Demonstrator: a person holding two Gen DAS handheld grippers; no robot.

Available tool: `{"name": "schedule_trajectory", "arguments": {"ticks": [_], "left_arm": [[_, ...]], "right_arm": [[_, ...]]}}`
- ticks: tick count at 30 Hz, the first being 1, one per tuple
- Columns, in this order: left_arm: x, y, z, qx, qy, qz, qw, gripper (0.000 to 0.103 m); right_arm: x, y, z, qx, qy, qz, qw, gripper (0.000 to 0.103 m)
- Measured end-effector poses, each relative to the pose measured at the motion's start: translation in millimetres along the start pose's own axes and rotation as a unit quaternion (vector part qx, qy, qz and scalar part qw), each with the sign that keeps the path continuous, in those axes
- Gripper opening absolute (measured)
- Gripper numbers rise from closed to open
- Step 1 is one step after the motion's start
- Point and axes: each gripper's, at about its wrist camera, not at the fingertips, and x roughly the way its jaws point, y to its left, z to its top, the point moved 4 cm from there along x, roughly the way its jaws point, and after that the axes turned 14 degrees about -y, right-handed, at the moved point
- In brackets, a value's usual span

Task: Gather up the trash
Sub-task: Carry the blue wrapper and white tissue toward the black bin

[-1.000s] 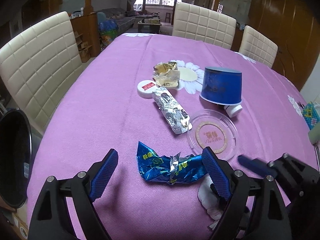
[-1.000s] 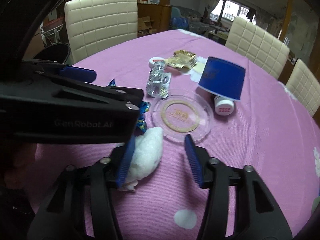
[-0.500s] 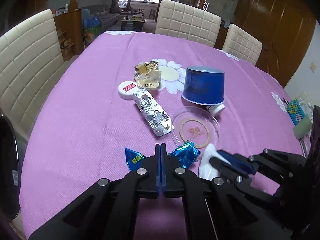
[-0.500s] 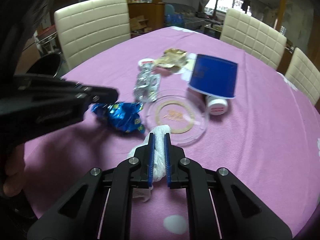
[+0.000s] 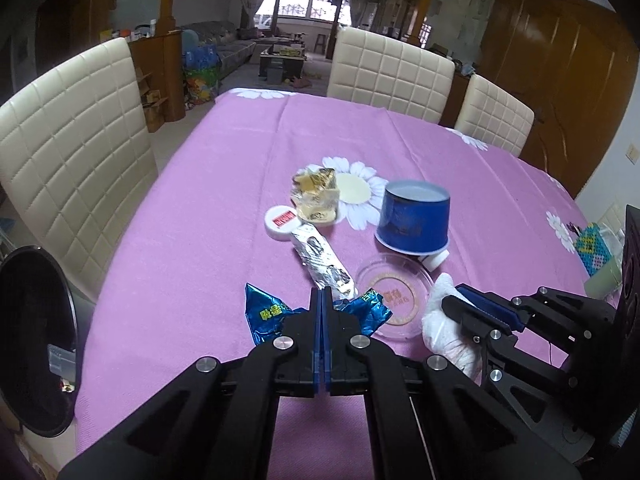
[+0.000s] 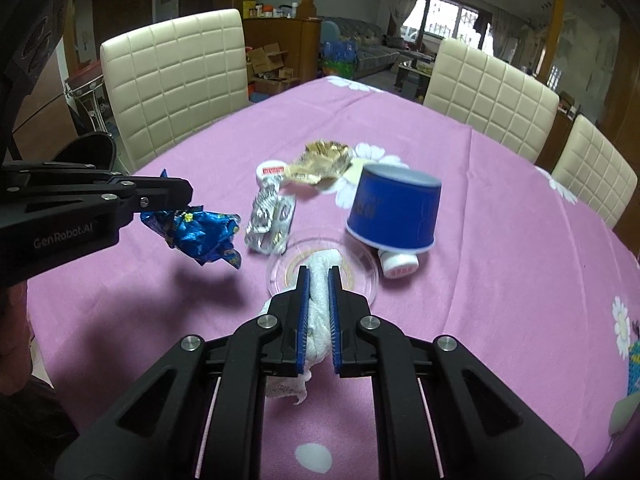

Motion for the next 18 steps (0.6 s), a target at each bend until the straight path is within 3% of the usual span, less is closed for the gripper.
{"name": "schedule_trajectory", "arguments": {"ticks": [18], "left_arm": [[-36.3, 60.7, 15.6, -0.043, -0.039, 0.113, 0.9919, 0.001]], "right_arm": [[17.7, 39.3, 49.2, -0.053, -0.038, 0.068, 0.996, 0.01]]}}
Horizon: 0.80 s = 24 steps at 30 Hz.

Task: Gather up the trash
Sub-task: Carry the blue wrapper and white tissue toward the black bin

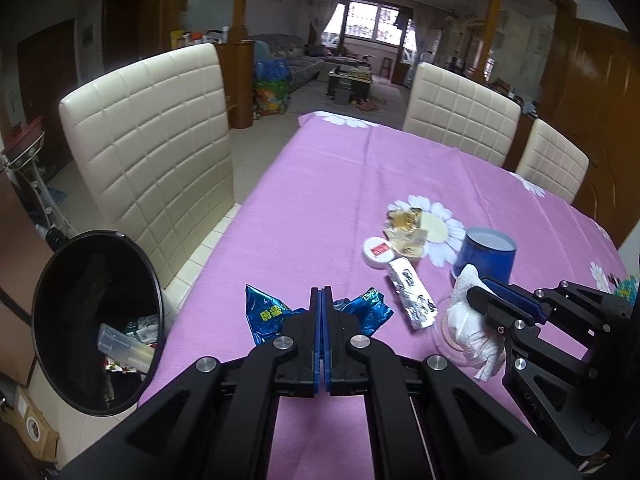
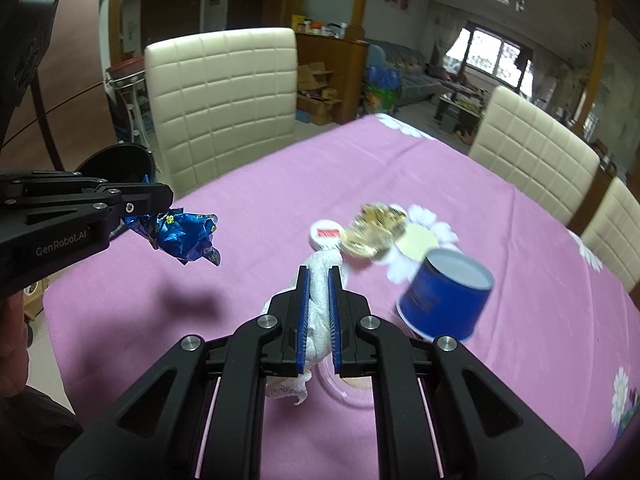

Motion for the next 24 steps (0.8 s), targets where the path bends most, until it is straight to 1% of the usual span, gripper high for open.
{"name": "schedule_trajectory", "arguments": {"ticks": [8, 17, 24], "left_arm": [[-0.5, 16.9, 1.1, -0.014, -0.002, 0.029, 0.9995, 0.001], [-0.4, 29.0, 0.8, -0.024, -0.002, 0.045, 0.9987, 0.001], [-3.9, 47.3, 0.3, -0.034, -0.003, 0.067, 0.9971, 0.001]], "right_arm": [[11.1, 9.5, 11.4, -0.013, -0.01, 0.021, 1.0, 0.01], [20.3, 20.7, 23.4, -0.026, -0.017, 0.04, 0.999, 0.01], [26.3, 37.1, 32.4, -0.044, -0.028, 0.058, 0.997, 0.01]]}}
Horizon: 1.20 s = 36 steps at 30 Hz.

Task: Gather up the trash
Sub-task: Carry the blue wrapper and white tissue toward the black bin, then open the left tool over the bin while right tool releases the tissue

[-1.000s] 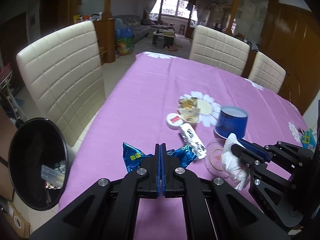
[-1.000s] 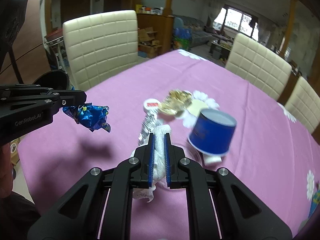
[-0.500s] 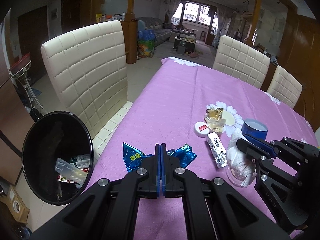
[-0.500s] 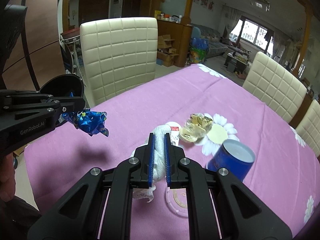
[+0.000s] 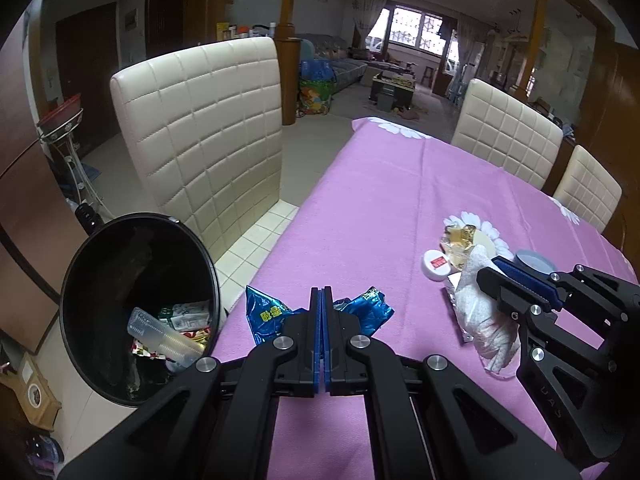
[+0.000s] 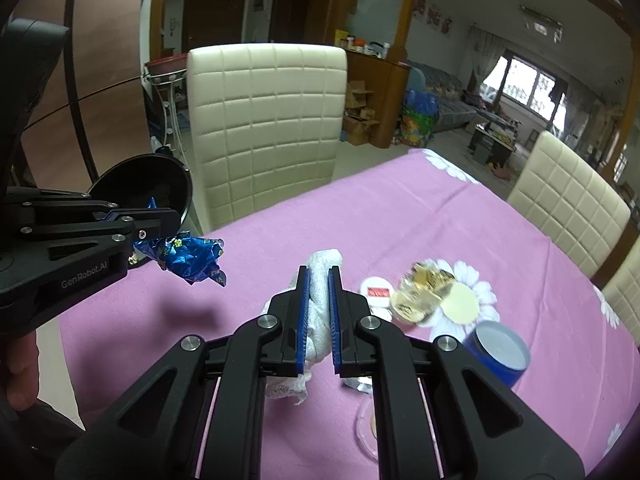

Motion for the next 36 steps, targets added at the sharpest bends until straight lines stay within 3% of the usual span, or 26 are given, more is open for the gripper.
{"name": "schedule_trajectory", "arguments": {"ticks": [26, 36], "left_arm": [[-7.5, 64.9, -0.1, -0.044, -0.006, 0.052, 0.9976, 0.001], [-7.3, 103.6, 0.8, -0.067, -0.012, 0.095, 0.9931, 0.001]], "right_arm": [[33.9, 58.2, 34.9, -0.036, -0.017, 0.062, 0.997, 0.01], [48.6, 84.7, 46.1, -0.056, -0.023, 0.097, 0.993, 0.01]]}}
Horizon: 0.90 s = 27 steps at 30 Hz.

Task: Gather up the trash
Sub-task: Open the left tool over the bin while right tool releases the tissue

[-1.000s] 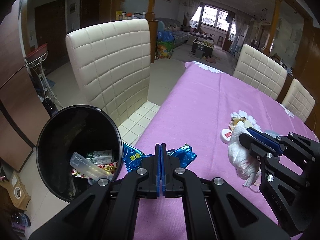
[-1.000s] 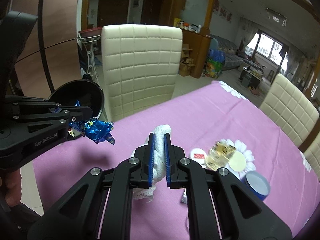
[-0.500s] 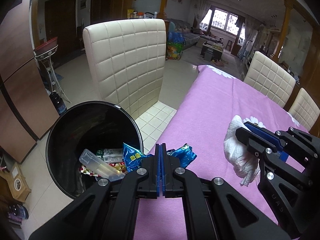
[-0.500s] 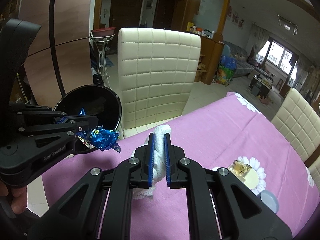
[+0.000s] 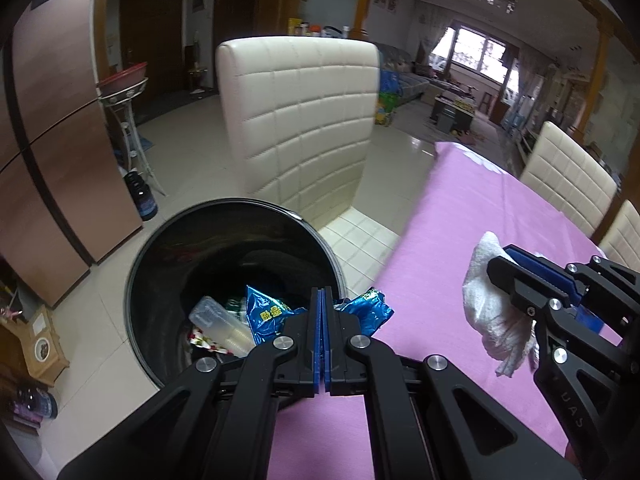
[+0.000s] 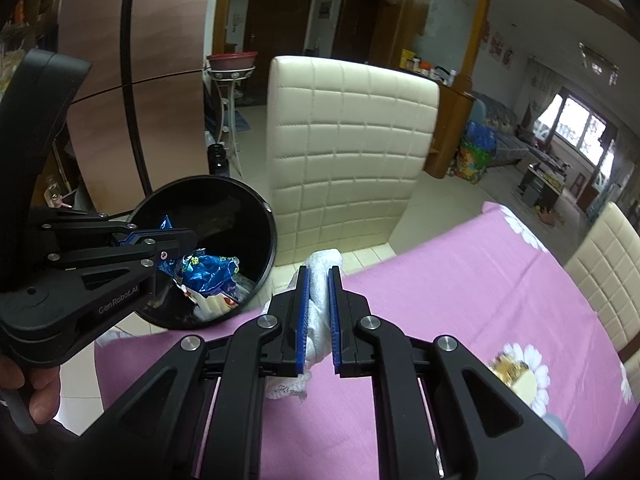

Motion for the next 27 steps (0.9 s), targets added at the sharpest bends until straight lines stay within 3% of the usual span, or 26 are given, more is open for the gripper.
{"name": "schedule_trajectory", "arguments": {"ticks": [16, 24, 25, 27], "left_arm": [[14.4, 54.6, 13.2, -0.022, -0.013, 0.08, 0.9965, 0.001], [31.0, 77.2, 4.2, -0.048, 0.007, 0.111, 0.9926, 0.003], [33.0, 80.3, 2.4, -0.057, 0.013, 0.113, 0.9918, 0.003], [35.9, 86.5, -1.2, -0.071, 0.022, 0.118, 0.9903, 0.015]], "right_arm": [[51.1, 41.9, 33.8, -0.022, -0.015, 0.067, 0.997, 0.01], [77.2, 57.4, 40.5, -0.031, -0.016, 0.09, 0.995, 0.01], [79.2, 58.0, 40.3, -0.032, -0.016, 0.092, 0.995, 0.01], [82.8, 58.5, 39.7, -0.031, -0.014, 0.096, 0.995, 0.01]]}}
